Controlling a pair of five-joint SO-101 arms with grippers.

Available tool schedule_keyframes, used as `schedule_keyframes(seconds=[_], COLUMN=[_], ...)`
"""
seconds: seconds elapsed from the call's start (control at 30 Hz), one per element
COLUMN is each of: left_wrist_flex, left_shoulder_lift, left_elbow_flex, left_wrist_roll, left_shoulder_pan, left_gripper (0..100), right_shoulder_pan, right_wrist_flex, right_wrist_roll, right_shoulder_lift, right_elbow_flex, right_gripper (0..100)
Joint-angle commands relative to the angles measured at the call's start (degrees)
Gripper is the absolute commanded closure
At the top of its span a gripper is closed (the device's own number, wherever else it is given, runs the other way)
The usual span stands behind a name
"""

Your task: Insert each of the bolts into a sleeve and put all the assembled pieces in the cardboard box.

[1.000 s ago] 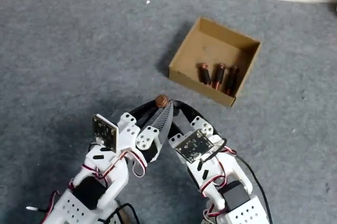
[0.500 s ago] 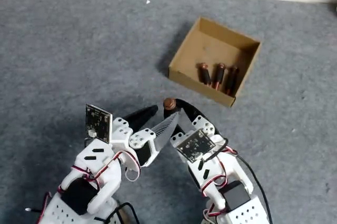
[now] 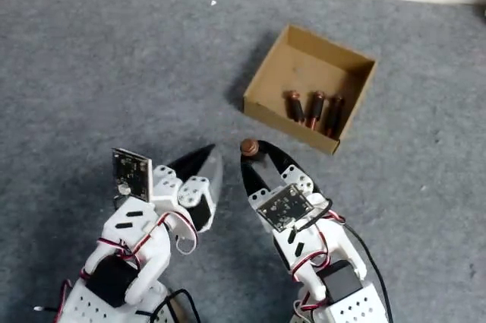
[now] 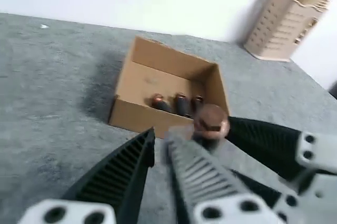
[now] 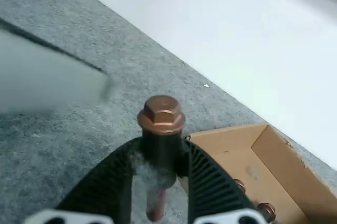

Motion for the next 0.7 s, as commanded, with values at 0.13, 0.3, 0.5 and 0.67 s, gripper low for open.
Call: schedule_keyframes(seconds=[0.13, 0.3, 0.5, 0.67], left_wrist_flex=[-11.7, -14.6, -10.5, -2.2], left_shoulder_lift=[-0.7, -0.7, -0.2, -0.5], left_elbow_flex=[9.4, 14.0, 13.9, 13.9], left_wrist_roll=[-5.6, -9.6, -9.7, -9.7], left_shoulder_pan=[-4.7, -15.0, -22.4, -22.3], left_gripper=[99, 99, 99, 99], right_shoulder_pan=[1.1, 2.6, 7.5, 10.9], right_wrist_flex=[-0.5, -0.5, 0.0, 1.8], right_wrist_roll=[0.3, -4.8, -9.0, -10.1], right_shoulder_lift=[-1.4, -0.9, -0.7, 5.6], right_elbow_flex=[6.5, 6.3, 1.3, -5.2], right_gripper=[99.3, 99.3, 99.3, 99.3])
